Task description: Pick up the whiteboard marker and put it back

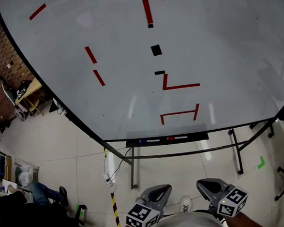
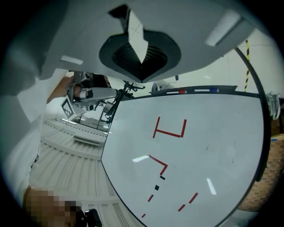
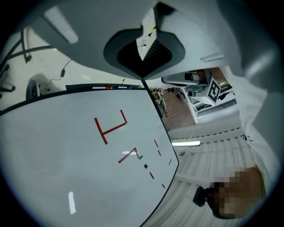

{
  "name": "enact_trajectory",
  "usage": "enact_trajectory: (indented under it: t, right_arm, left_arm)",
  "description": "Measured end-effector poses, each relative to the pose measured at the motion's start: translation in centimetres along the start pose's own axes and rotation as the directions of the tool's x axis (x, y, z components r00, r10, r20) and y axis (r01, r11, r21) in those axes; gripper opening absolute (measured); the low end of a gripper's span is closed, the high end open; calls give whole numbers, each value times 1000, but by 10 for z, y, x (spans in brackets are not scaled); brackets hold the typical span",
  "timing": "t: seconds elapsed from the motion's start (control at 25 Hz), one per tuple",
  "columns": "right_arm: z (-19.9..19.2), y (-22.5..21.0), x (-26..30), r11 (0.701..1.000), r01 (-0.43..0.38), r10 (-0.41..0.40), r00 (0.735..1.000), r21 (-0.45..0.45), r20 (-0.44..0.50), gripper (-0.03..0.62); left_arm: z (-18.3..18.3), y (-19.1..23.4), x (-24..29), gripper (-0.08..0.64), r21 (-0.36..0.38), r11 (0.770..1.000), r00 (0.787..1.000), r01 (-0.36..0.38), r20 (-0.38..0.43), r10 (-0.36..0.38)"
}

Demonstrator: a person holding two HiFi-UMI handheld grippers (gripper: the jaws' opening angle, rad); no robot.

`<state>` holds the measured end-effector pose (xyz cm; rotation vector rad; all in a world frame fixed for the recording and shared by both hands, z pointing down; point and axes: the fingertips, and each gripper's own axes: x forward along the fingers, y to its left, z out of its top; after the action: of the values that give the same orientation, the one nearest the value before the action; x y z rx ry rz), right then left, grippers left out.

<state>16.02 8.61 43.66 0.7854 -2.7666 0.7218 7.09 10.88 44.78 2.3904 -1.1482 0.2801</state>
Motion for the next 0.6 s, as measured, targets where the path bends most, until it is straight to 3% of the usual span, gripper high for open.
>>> enact_trajectory:
  t: [0.12,0.6]
  right_arm:
    - [-2,13,10,1000,16,-16,1000,2,6,2]
    - [-15,44,38,998,65,-65,998,-9,-24,2]
  left_arm:
    - [-2,9,-14,17,30,1000,1000,6,-16,-5]
    - [-13,36,-42,17,14,998,998,55,-33,-54]
